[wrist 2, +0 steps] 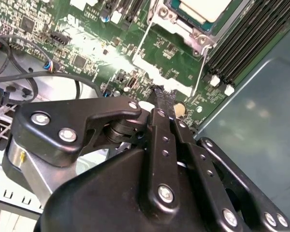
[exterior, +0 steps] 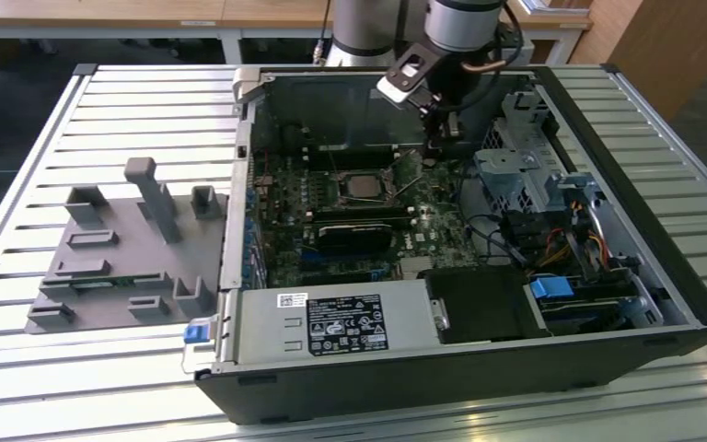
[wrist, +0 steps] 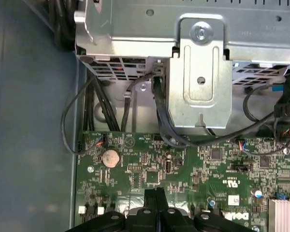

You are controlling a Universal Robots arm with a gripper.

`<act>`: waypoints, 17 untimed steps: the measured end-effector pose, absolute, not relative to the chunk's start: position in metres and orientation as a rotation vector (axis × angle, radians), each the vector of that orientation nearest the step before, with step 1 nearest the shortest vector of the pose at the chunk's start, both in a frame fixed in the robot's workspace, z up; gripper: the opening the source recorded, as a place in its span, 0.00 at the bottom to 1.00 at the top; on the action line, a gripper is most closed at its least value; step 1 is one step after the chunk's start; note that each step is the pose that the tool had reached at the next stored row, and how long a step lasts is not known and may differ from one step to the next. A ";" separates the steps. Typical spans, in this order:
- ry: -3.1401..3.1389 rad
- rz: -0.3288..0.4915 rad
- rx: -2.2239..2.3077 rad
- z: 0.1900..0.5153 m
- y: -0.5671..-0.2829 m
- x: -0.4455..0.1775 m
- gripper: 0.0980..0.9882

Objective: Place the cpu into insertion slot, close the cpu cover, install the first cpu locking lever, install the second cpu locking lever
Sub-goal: 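Close the cpu cover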

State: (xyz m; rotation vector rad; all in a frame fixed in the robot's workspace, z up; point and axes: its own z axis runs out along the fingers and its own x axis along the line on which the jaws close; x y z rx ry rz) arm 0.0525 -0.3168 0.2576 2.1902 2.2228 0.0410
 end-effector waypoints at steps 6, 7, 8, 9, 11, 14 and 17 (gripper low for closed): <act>2.222 0.040 2.190 0.255 -0.317 0.057 0.02; 2.223 0.039 2.190 0.255 -0.317 0.058 0.02; 2.223 0.039 2.190 0.254 -0.317 0.058 0.02; 2.223 0.039 2.190 0.253 -0.317 0.058 0.02; 2.223 0.039 2.190 0.251 -0.317 0.058 0.02; 2.223 0.038 2.191 0.248 -0.317 0.058 0.02; 2.223 0.038 2.191 0.245 -0.317 0.058 0.02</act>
